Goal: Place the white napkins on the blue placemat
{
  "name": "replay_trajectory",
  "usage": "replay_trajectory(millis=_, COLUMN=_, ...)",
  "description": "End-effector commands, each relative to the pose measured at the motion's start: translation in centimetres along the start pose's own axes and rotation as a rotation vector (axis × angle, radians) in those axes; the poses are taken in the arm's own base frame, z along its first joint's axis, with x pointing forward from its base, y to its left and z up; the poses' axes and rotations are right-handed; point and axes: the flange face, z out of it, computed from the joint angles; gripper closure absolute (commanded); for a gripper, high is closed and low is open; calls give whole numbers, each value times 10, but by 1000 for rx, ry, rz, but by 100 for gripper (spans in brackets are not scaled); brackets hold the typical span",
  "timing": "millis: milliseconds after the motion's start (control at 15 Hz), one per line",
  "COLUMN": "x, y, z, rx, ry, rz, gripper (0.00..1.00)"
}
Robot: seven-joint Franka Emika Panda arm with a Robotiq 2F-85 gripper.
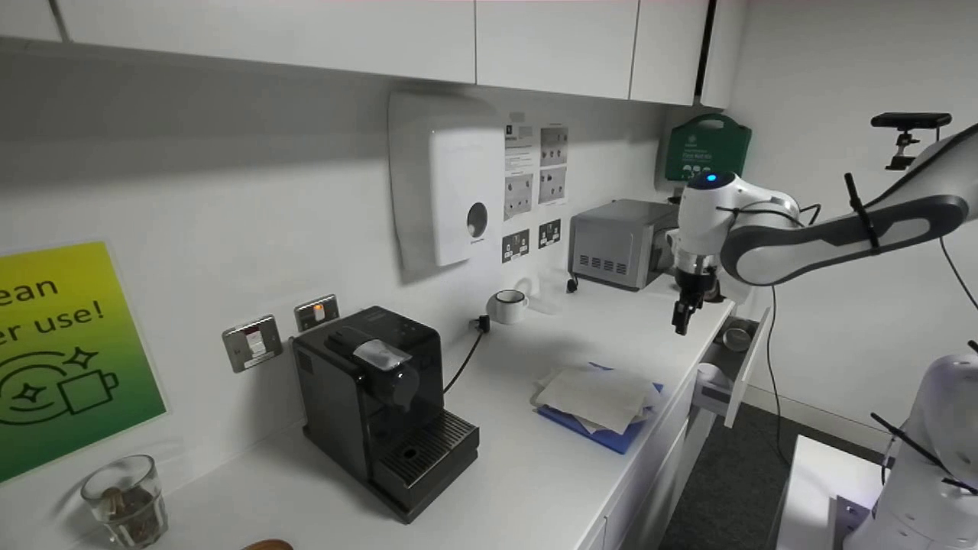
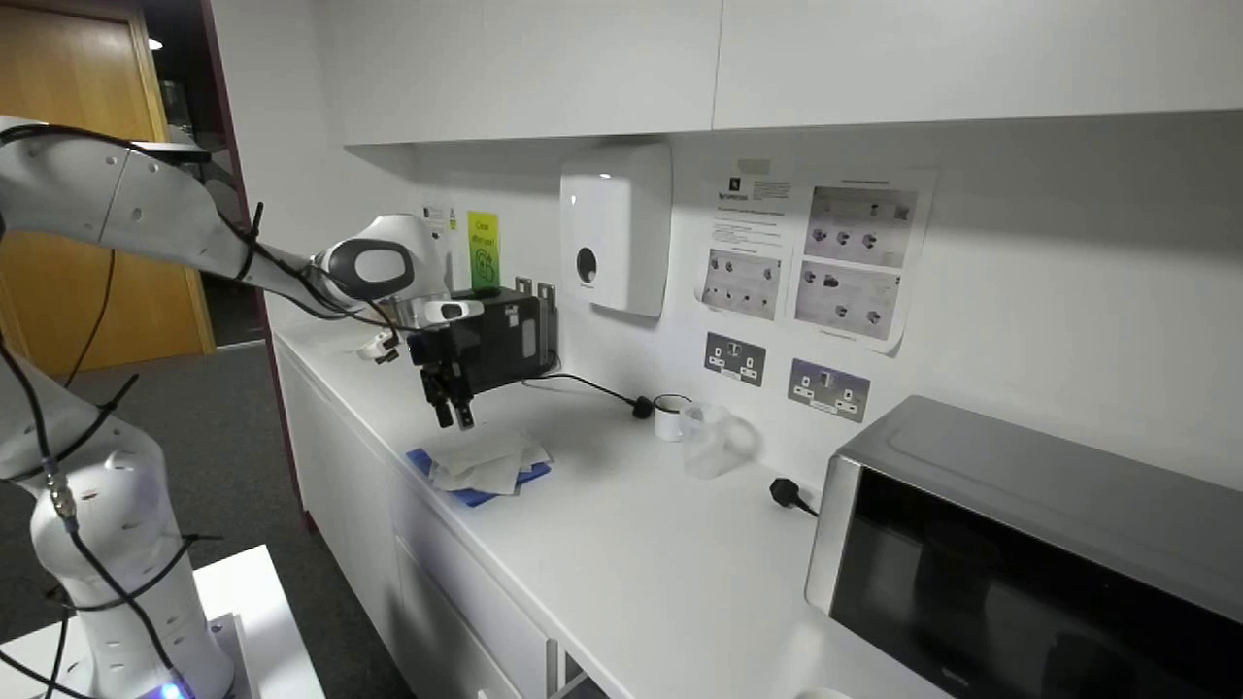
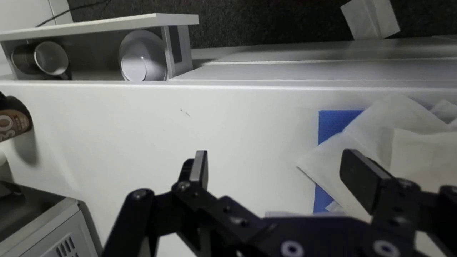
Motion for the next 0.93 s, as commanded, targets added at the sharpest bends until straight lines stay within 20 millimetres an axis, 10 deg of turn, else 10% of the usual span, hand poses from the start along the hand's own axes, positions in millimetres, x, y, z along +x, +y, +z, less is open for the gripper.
replay_trajectory(millis=0, x=-41, y=6, z=30, rx=-21, ry=160, rz=-109, gripper=0)
replay_trajectory(millis=867, x=-52, y=7, z=52, rx=47, ry=197, rz=-70, gripper=0)
